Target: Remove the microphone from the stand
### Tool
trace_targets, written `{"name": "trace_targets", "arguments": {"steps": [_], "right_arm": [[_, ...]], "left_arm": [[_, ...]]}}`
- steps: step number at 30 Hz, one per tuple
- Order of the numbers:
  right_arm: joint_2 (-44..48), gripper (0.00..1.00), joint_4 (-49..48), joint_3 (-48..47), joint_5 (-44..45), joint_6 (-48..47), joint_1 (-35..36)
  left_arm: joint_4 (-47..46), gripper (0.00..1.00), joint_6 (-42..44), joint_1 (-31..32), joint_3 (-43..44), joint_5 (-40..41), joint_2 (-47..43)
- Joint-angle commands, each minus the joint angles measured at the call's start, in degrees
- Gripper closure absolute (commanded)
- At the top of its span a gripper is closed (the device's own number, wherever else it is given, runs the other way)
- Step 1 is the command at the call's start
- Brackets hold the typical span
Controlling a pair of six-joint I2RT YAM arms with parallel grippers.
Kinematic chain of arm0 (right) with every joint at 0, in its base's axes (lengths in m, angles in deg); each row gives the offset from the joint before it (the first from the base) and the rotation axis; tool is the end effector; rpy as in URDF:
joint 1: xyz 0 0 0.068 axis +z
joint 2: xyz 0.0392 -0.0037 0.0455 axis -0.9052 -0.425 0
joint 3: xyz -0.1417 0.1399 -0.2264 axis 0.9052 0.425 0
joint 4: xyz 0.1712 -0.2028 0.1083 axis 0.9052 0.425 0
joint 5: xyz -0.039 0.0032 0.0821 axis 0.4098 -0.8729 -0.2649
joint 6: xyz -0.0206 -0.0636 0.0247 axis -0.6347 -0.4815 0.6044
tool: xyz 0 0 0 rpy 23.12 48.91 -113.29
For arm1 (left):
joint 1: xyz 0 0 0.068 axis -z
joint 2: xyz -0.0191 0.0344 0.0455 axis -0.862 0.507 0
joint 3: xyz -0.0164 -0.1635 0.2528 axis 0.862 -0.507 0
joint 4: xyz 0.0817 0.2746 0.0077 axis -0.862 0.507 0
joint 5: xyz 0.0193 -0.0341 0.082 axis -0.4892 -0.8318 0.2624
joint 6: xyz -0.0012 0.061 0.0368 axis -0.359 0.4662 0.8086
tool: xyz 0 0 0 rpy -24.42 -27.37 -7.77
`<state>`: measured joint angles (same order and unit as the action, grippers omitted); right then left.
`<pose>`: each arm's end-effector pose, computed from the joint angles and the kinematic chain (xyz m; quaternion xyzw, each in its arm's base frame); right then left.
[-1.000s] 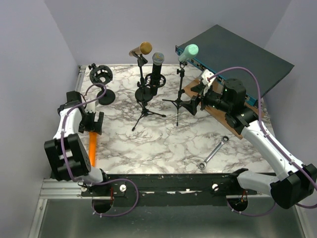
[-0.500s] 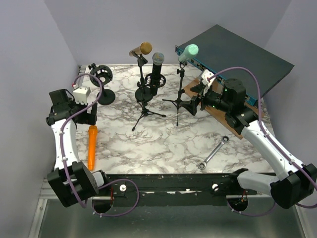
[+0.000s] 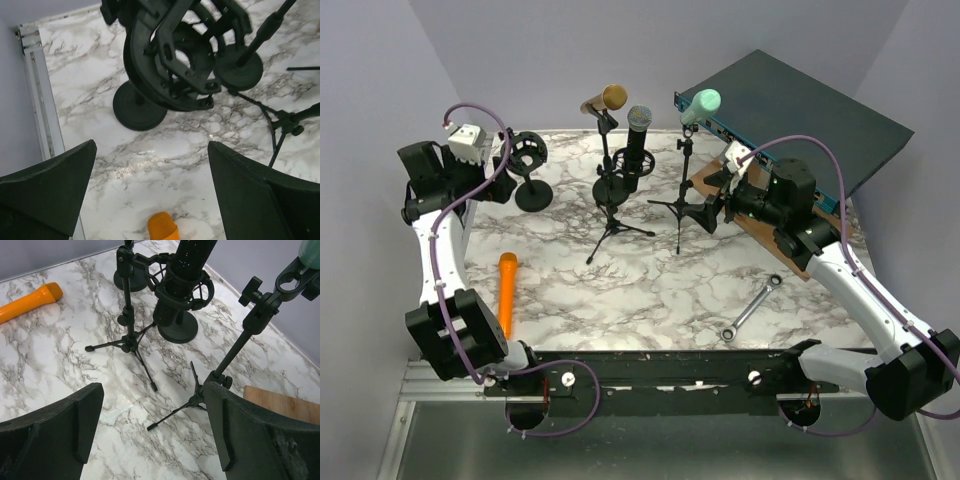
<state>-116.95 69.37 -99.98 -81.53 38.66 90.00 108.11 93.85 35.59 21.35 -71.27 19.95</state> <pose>0.2605 0.1550 0.3862 -0.4009 0.6533 0.2662 0.5845 0.3306 0.1071 0.3530 0.1009 0.8353 -0.1122 0.5287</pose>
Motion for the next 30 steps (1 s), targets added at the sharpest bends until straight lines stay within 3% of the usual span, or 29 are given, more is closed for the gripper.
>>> {"name": "trace_targets", "arguments": {"steps": [1, 5, 12, 22, 30], "right_arm": [[-0.62, 0.1, -0.99, 0.38, -1.51, -0.64, 0.39], [-1.14, 0.1, -1.06, 0.29, -1.82, -0.55, 0.42], [-1.15, 0.1, -1.06, 0.24, -1.82, -0.49, 0.65], [-2.07, 0.1, -0.94, 0.16, -1.64, -0.39, 0.85], [-2.81, 0.1, -0.19, -1.01, -1.64, -0.37, 1.04]], "left_arm": [[4.15, 0.03, -4.99, -0.43, 6.92, -10.01, 1.33], [6.28, 0.02, -11.3, -0.44, 10.39, -13.17, 3.82], [6.01, 0.01, -21.55, -0.4, 15.66, -10.95, 10.37], [5.42, 0.02, -28.48, -0.08, 23.56, -13.29, 19.02], [4.1, 0.05, -32.04, 1.09, 23.9, -15.86, 22.6]]}}
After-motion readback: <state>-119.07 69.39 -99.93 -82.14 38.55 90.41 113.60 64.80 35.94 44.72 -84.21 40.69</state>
